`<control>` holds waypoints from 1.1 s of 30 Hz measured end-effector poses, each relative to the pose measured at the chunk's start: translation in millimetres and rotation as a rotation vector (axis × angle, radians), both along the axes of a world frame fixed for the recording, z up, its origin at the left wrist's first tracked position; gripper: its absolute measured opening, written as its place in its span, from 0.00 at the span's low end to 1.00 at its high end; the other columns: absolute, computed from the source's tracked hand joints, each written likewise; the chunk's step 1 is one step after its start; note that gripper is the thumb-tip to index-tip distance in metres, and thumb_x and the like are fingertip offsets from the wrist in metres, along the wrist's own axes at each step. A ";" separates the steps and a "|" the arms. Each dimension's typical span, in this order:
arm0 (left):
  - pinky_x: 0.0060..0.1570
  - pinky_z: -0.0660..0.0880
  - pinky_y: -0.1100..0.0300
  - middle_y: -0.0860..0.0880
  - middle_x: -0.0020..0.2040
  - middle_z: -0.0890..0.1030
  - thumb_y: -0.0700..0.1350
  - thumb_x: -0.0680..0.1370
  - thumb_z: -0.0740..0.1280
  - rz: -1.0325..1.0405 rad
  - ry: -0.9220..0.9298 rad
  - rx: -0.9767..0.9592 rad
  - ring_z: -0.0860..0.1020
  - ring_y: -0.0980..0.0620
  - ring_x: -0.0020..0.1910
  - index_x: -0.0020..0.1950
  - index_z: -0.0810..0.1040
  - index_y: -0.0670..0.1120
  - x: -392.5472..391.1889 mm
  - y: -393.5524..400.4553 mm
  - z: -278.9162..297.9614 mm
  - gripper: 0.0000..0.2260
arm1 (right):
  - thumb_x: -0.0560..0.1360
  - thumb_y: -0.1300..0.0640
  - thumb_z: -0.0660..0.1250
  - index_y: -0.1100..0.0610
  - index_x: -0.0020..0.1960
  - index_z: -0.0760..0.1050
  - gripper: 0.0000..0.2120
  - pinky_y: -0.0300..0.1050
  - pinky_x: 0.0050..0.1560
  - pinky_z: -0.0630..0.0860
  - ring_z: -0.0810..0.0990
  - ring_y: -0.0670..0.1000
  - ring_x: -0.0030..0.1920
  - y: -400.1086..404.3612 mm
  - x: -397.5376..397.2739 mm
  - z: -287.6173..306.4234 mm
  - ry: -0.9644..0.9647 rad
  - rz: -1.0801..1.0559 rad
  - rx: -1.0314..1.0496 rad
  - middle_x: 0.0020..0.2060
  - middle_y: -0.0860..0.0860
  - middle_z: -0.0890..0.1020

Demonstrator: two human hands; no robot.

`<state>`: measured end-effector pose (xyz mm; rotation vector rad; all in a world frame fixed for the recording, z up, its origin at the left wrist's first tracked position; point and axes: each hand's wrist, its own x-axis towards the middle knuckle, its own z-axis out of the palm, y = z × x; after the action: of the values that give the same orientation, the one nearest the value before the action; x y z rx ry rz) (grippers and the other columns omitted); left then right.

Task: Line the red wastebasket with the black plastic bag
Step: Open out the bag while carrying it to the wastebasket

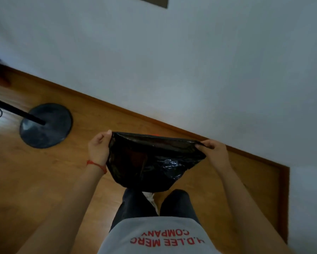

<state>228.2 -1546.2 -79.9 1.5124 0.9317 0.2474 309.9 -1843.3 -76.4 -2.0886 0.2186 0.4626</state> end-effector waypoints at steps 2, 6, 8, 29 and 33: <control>0.33 0.71 0.69 0.49 0.33 0.73 0.45 0.77 0.62 0.000 0.019 -0.012 0.72 0.56 0.34 0.33 0.74 0.47 2.5 2.5 -2.3 0.13 | 0.70 0.59 0.71 0.55 0.38 0.79 0.02 0.40 0.41 0.71 0.77 0.48 0.39 5.4 6.4 -3.7 -0.010 0.030 -0.039 0.36 0.49 0.80; 0.41 0.70 0.57 0.47 0.33 0.73 0.47 0.77 0.63 0.018 0.050 -0.039 0.72 0.51 0.36 0.31 0.73 0.47 7.0 4.8 -15.4 0.14 | 0.72 0.60 0.68 0.51 0.37 0.78 0.06 0.37 0.38 0.72 0.77 0.48 0.38 16.0 20.0 -13.5 0.050 0.029 -0.026 0.33 0.45 0.79; 0.42 0.70 0.56 0.49 0.31 0.74 0.48 0.76 0.63 0.038 0.090 -0.109 0.73 0.51 0.36 0.30 0.74 0.49 9.1 1.1 -20.6 0.15 | 0.73 0.61 0.66 0.51 0.37 0.78 0.08 0.43 0.41 0.73 0.77 0.50 0.40 20.7 26.1 -21.1 0.084 0.042 -0.023 0.35 0.47 0.80; 0.39 0.72 0.62 0.46 0.35 0.74 0.52 0.77 0.62 0.354 0.274 -0.079 0.74 0.50 0.37 0.33 0.73 0.47 86.5 -51.7 -97.0 0.14 | 0.77 0.58 0.60 0.66 0.41 0.76 0.13 0.43 0.38 0.66 0.74 0.56 0.35 33.1 122.9 -118.8 0.190 0.194 0.005 0.34 0.58 0.78; 0.30 0.67 0.68 0.49 0.31 0.71 0.50 0.78 0.60 0.417 0.286 -0.031 0.70 0.56 0.33 0.32 0.71 0.47 91.7 -49.1 -117.2 0.16 | 0.76 0.55 0.62 0.54 0.35 0.75 0.11 0.44 0.37 0.68 0.77 0.52 0.35 28.0 138.8 -136.7 0.117 0.241 -0.001 0.31 0.50 0.78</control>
<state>319.9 -1595.2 -197.2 1.3336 1.4740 0.3191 448.7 -1815.4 -213.1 -2.1004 0.0347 0.7308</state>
